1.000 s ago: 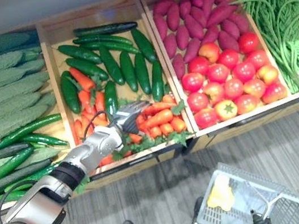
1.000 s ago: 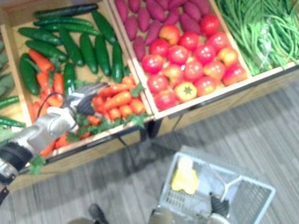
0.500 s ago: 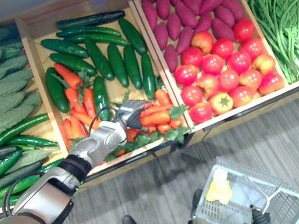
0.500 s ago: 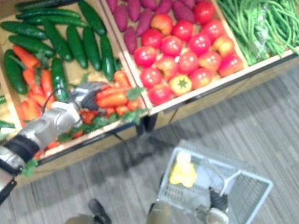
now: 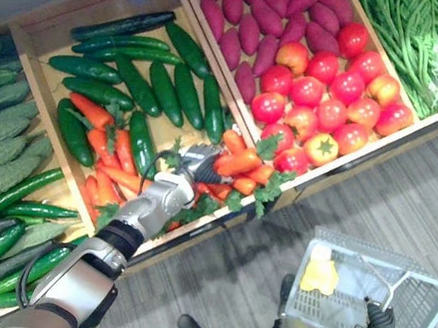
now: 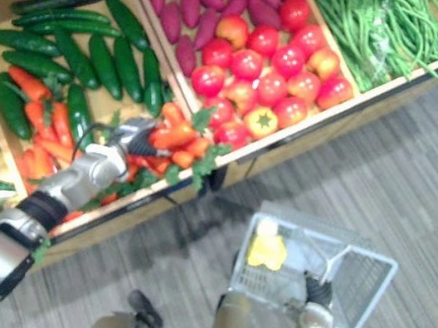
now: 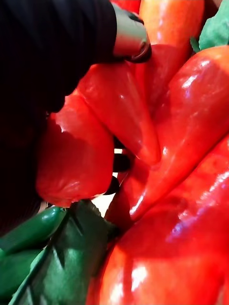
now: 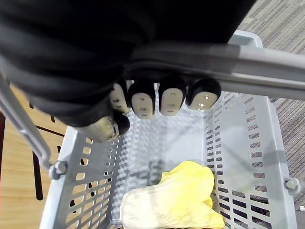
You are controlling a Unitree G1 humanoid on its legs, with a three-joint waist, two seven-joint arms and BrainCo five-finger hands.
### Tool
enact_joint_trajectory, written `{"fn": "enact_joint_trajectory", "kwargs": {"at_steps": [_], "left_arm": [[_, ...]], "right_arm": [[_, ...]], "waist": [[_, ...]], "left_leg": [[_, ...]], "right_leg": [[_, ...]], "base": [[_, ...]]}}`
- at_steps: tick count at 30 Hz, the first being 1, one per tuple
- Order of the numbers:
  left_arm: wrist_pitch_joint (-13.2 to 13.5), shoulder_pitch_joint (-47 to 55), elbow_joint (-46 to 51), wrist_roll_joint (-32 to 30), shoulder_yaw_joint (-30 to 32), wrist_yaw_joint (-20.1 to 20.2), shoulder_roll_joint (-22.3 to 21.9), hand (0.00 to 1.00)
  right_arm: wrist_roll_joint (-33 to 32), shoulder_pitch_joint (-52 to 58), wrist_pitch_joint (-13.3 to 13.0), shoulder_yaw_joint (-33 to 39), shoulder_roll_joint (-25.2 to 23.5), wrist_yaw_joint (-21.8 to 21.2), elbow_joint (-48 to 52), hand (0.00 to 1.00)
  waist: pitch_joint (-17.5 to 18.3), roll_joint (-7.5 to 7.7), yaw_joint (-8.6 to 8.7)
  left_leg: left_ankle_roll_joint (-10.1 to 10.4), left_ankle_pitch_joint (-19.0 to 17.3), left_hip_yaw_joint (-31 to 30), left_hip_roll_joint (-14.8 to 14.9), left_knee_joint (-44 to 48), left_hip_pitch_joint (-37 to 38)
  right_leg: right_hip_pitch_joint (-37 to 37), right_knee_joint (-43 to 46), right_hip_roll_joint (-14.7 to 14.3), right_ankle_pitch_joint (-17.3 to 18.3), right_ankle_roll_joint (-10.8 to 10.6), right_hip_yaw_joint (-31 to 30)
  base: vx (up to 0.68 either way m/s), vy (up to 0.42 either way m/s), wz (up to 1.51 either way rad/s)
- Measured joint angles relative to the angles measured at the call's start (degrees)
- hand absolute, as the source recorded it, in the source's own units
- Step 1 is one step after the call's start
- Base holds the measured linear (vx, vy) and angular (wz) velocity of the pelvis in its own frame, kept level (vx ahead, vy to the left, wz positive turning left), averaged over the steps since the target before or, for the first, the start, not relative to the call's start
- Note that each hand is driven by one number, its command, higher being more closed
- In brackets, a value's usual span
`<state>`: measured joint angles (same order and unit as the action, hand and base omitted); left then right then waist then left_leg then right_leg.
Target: Pick vegetable in the basket
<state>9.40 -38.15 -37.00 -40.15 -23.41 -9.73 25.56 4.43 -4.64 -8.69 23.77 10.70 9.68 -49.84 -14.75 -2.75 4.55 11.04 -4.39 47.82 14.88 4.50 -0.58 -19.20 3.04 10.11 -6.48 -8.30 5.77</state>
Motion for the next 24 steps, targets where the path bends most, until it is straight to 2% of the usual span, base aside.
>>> {"fn": "enact_joint_trajectory", "kwargs": {"at_steps": [8,12,19,24], "left_arm": [[-0.2,0.1,0.0,0.0,-0.8,1.0,-0.6,1.00],[-0.2,0.7,3.6,0.0,1.8,1.0,-0.1,1.00],[-0.8,3.7,9.2,0.1,5.5,0.9,5.1,1.00],[0.1,7.6,16.0,0.3,5.8,0.9,8.2,1.00]], "right_arm": [[0.0,1.2,0.1,0.2,-0.3,0.0,-0.5,1.00],[0.0,1.6,0.6,0.6,-0.3,0.0,-1.6,1.00],[0.3,1.5,0.9,2.5,-0.2,-0.2,-3.4,1.00],[0.4,1.4,1.3,5.2,0.4,-0.2,-5.7,1.00]], "waist": [[0.0,-0.13,-0.08],[0.1,-0.22,-0.18],[0.1,-0.31,-0.81],[1.1,-0.36,-1.62]], "left_leg": [[0.0,0.0,-1.8,0.5,1.1,1.2],[-0.1,0.1,-4.8,0.7,1.6,1.5],[-0.2,0.1,-8.0,0.5,1.6,1.5],[-0.8,0.5,-9.8,0.1,1.3,1.0]], "right_leg": [[3.2,0.1,0.6,0.0,0.0,2.2],[5.8,0.1,1.1,0.2,0.2,5.0],[8.0,0.2,1.2,0.5,0.6,7.6],[8.8,0.1,1.8,0.5,0.6,8.8]], "base": [[-0.03,-0.017,0.14],[-0.05,-0.013,0.31],[-0.06,-0.013,0.20],[-0.07,-0.014,0.14]]}}
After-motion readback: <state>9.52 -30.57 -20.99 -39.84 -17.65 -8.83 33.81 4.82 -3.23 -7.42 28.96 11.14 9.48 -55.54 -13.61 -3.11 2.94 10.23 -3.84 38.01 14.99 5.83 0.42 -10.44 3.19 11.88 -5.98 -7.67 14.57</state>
